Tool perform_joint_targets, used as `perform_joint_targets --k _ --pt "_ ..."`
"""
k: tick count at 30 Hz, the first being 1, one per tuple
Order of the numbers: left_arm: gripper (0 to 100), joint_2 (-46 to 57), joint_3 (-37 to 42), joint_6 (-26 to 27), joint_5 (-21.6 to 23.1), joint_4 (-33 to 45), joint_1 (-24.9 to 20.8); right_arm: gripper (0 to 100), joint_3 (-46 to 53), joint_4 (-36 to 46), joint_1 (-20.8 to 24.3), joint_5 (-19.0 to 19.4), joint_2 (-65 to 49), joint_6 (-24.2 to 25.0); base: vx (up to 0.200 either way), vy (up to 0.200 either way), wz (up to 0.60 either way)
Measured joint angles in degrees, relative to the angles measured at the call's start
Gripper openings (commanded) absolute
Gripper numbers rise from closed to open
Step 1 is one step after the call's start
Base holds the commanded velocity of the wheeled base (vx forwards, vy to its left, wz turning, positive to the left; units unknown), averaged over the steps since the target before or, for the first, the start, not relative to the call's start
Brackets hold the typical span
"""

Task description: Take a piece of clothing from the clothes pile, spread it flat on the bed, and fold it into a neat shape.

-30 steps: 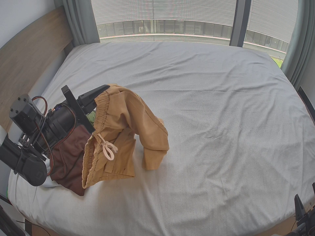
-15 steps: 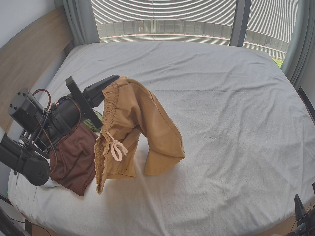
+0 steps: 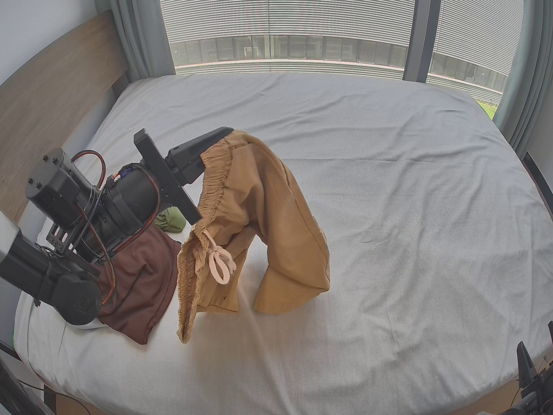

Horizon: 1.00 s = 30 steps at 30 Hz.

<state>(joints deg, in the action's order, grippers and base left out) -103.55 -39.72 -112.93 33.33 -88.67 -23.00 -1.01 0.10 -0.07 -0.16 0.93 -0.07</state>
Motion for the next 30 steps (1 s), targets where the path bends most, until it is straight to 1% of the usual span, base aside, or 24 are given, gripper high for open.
perform_joint_targets --k 4,9,21,30 --pt "0 -0.5 -1.9 -0.4 0.0 0.0 -1.1 100 0.0 0.0 0.0 0.0 0.0 0.0 0.0 0.0 0.0" --pt "0 -1.0 -4.3 -2.9 0.0 0.0 -2.4 100 0.0 0.0 0.0 0.0 0.0 0.0 0.0 0.0 0.0" --pt "0 -2.6 -6.8 -3.3 0.0 0.0 -5.5 100 0.0 0.0 0.0 0.0 0.0 0.1 0.0 0.0 0.0" --pt "0 -4.4 -9.2 -4.8 -0.1 0.0 -8.0 100 0.0 0.0 0.0 0.0 0.0 0.2 0.0 0.0 0.0"
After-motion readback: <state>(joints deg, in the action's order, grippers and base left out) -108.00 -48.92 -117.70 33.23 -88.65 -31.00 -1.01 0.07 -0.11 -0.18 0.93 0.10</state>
